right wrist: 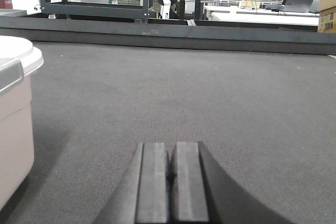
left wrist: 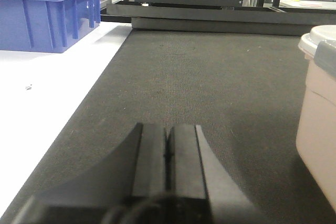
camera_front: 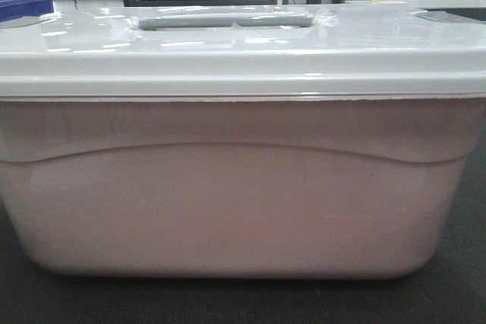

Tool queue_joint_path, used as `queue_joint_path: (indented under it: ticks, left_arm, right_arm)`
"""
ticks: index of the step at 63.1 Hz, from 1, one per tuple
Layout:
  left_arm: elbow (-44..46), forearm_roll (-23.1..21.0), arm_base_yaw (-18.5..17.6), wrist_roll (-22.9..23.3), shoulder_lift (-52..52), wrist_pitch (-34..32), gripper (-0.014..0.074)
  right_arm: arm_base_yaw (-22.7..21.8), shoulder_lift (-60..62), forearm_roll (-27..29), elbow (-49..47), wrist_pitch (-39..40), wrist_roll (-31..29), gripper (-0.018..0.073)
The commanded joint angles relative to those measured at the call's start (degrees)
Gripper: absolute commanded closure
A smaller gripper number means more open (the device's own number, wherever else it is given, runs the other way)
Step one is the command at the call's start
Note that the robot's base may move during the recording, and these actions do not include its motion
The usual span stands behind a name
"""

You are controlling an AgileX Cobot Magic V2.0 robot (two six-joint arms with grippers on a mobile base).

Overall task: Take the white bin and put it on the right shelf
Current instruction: 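Move both grippers down to the lid rim on opposite ends of the bin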

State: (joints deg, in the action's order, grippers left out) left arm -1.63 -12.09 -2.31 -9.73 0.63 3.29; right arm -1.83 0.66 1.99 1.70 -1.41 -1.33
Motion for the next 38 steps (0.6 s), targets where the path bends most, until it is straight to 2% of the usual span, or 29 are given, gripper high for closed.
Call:
queue_joint_path:
  ticks: [1,38]
  left_arm:
    - [-0.9,-0.1,-0.1,0.3,0.8,-5.1,0.0714]
    - [-0.9,-0.1,-0.1,0.3,0.8,-5.2,0.0714]
  right_arm:
    - [0.1,1.0,-0.1,0.0,4.9,-0.1,0.0484]
    - [0.1,1.0,-0.1,0.0,5.4,-0.1,0.0484]
